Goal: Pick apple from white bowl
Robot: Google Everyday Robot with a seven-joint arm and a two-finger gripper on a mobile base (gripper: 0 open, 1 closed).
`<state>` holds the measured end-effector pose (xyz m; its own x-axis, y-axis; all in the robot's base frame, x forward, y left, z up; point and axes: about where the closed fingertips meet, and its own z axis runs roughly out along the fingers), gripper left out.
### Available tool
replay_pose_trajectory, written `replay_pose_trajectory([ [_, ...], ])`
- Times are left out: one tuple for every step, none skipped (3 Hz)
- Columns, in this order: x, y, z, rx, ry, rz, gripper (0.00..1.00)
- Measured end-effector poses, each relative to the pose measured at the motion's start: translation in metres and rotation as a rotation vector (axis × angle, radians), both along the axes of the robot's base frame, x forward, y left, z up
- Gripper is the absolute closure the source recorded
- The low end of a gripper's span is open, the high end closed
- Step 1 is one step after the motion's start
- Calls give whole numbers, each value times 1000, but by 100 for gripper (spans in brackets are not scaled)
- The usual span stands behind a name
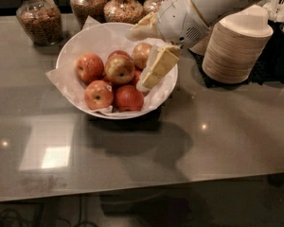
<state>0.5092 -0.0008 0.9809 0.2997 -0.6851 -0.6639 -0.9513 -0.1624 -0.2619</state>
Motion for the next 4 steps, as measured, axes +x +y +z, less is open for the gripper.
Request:
replay_pose_trajectory([
  [10,9,-7,-6,-1,28,21],
  [26,18,-13,-24,-9,48,21],
  [42,29,-20,-45,-10,59,20],
  [52,40,-30,-56,10,69,20],
])
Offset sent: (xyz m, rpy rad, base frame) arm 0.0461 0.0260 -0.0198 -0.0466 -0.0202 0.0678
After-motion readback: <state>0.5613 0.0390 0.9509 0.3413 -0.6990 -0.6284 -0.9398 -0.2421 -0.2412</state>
